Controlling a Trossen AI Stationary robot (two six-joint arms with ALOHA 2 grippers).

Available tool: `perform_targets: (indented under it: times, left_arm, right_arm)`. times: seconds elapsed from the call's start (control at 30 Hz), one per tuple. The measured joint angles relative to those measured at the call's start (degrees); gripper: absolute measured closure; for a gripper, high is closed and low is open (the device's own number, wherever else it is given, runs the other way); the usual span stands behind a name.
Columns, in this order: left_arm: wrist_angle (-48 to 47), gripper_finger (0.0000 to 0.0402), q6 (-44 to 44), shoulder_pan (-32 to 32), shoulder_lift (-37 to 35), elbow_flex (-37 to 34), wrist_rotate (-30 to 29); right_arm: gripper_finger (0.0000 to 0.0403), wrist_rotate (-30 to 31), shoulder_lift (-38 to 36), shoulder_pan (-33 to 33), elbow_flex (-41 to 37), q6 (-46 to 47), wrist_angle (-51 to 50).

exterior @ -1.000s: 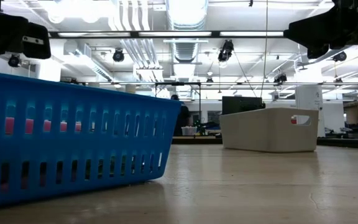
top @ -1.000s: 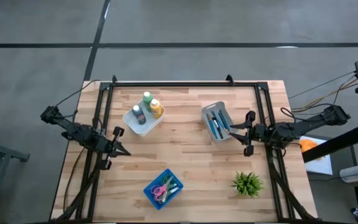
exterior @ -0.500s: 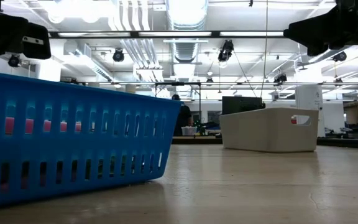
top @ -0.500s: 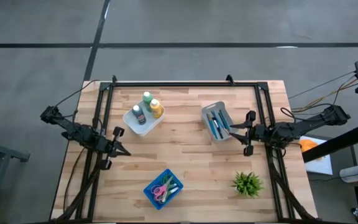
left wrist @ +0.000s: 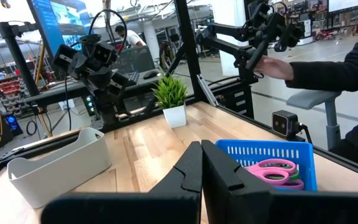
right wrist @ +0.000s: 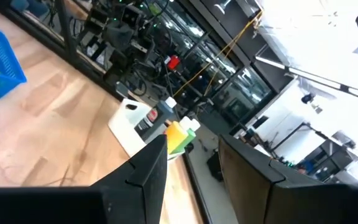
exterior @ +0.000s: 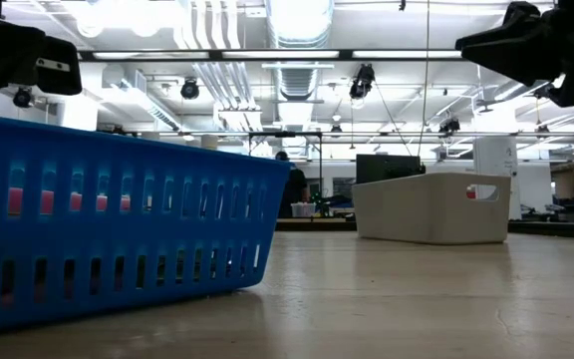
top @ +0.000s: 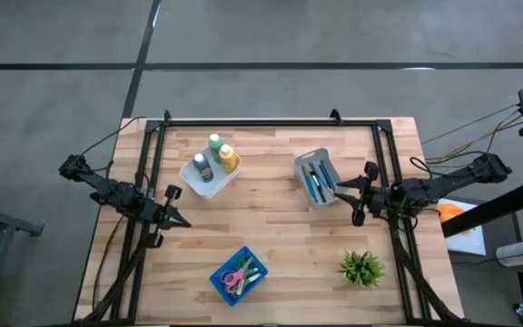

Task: Pick & Place Paint Supplies
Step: Return to Home Position

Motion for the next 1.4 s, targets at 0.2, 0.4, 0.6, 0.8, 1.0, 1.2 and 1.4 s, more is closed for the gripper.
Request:
perform_targets:
  times: [0.2,0.4,0.6,0.8,1.0,1.2,1.4]
  left_arm:
    - [0.0,0.0401,0.0,0.0,0.0,0.0,0.0]
    - [0.0,0.0401,0.0,0.0,0.0,0.0,0.0]
    - [0.0,0.0401,0.0,0.0,0.0,0.0,0.0]
    - [0.0,0.0401,0.0,0.0,0.0,0.0,0.0]
    - [-0.1,0.0401,0.0,0.0,0.0,0.0,0.0]
    - [-0.1,0.0401,0.0,0.0,0.1,0.0,0.0]
    - [-0.1,0.0401,0.0,0.0,0.1,0.0,0.0]
  right_arm:
    - [0.026,-1.8,0.0,0.0,0.0,5.3,0.1]
    - [0.026,-6.5,-0.2,0.0,0.0,18.9,0.5]
    - [0.026,-14.4,-2.7,0.0,0.0,17.4,0.5]
    - [0.026,-14.0,-7.8,0.0,-0.6,17.6,0.9]
    - [0.026,-17.1,-13.9,0.0,-5.7,17.4,5.0]
    - [0.026,-22.1,-16.9,0.0,-5.7,19.7,4.0]
    - [0.026,-28.2,-17.4,0.0,-5.7,21.3,4.0]
